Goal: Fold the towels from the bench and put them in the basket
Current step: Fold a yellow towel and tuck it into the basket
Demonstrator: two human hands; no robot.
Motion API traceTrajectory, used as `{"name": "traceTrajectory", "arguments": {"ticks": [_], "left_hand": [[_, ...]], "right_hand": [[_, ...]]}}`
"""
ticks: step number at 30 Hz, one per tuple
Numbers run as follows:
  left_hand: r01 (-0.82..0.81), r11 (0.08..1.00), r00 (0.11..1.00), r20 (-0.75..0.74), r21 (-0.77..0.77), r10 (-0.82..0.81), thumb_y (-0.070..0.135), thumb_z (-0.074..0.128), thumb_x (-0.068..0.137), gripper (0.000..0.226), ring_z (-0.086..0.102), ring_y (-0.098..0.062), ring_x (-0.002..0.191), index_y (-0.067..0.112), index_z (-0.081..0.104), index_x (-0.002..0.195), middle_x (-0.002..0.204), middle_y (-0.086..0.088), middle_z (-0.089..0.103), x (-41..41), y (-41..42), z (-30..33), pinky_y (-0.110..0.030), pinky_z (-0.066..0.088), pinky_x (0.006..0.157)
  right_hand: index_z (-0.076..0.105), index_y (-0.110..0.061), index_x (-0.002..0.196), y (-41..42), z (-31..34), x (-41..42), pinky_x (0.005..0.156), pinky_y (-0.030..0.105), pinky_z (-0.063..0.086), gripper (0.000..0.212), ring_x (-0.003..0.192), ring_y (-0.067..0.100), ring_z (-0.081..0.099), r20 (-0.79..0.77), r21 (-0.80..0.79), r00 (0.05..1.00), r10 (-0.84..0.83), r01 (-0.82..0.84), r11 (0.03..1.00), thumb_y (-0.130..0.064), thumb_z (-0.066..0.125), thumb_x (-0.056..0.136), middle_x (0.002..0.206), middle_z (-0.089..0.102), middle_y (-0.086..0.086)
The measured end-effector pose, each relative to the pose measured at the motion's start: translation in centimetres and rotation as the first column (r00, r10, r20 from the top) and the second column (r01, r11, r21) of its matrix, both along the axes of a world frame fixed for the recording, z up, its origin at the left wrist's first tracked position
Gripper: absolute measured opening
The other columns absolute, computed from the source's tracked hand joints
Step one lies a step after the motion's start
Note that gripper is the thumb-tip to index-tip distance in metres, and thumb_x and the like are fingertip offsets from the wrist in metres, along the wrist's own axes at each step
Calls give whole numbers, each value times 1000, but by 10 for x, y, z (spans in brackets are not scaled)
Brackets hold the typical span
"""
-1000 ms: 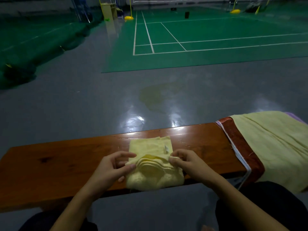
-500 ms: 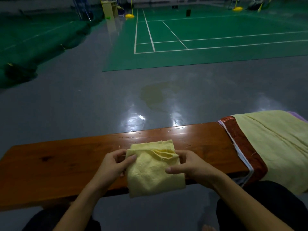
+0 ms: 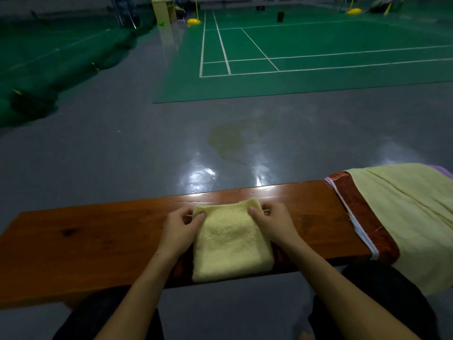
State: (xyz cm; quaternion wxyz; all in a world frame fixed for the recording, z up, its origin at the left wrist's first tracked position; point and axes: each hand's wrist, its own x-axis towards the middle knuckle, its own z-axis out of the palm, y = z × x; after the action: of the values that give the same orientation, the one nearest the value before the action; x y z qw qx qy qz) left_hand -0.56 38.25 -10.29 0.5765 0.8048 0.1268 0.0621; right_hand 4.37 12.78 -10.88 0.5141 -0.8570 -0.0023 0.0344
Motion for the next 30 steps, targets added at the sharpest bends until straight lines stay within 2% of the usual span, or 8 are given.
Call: {"name": "traceTrajectory", "arguments": {"ticks": [4,7,11,14,18,21,24,30], "left_hand": [[-79,937,995,-23,339,92,37,78,88,13,71,-17,79,26,74,81,79,10,75,11,-4,-12,-35,54,69],[-139,851,983,-37,507,182,43,72,92,18,68,-22,86,25,70,91,88,8,72,10,-9,-12,-34,50,69],[-147,681,988,71,717,139,45,62,97,26,61,-26,102,24,60,112,110,1,61,-6,-13,-7,-42,54,78],[-98,513,971,195,853,-138,47,52,96,37,59,-25,105,22,64,120,117,-1,63,-20,-21,-11,-41,56,84],[174,300,918,-45,938,-394,45,29,107,59,34,-36,153,12,50,151,160,-19,44,-24,-33,-38,-52,31,125],[225,246,927,-129,943,-353,47,21,109,68,7,-38,161,10,27,165,172,-22,15,-22,-33,-49,-54,10,128],[257,277,936,-168,926,-308,56,19,107,74,-7,-33,161,14,6,167,173,-13,-7,-20,-31,-52,-50,-1,129],[221,290,953,-143,931,-268,71,21,102,86,12,-28,161,12,30,164,173,-7,20,-19,-14,-53,-55,10,125]], "right_hand": [[74,-27,97,6,-14,9,74,39,60,40,84,14,72,101,-379,992,-70,104,920,-65,65,87,91,76,-9],[68,-31,99,7,-11,5,74,33,52,44,86,15,70,142,-521,984,-110,168,837,-74,62,88,92,72,-13],[61,-29,106,10,-1,-7,68,32,52,37,85,13,63,353,-581,935,-33,247,776,-64,57,97,97,66,-9],[64,-19,123,25,-6,-25,90,39,58,37,109,24,61,472,-591,844,255,89,802,-44,55,97,121,65,4],[48,-8,150,43,-28,-47,128,52,25,60,154,38,32,305,-753,775,554,-160,638,-38,44,98,161,41,20],[16,-15,167,39,-33,-44,130,53,7,74,162,33,-6,110,-754,820,561,-300,585,-52,23,104,175,2,14],[9,-16,168,34,-40,-39,130,54,4,79,161,31,-13,81,-780,818,570,-304,547,-60,12,103,175,-6,9],[-6,-25,167,16,-36,-31,126,57,-11,89,159,31,-23,-12,-788,875,483,-305,534,-77,-2,94,172,-23,0]]}}
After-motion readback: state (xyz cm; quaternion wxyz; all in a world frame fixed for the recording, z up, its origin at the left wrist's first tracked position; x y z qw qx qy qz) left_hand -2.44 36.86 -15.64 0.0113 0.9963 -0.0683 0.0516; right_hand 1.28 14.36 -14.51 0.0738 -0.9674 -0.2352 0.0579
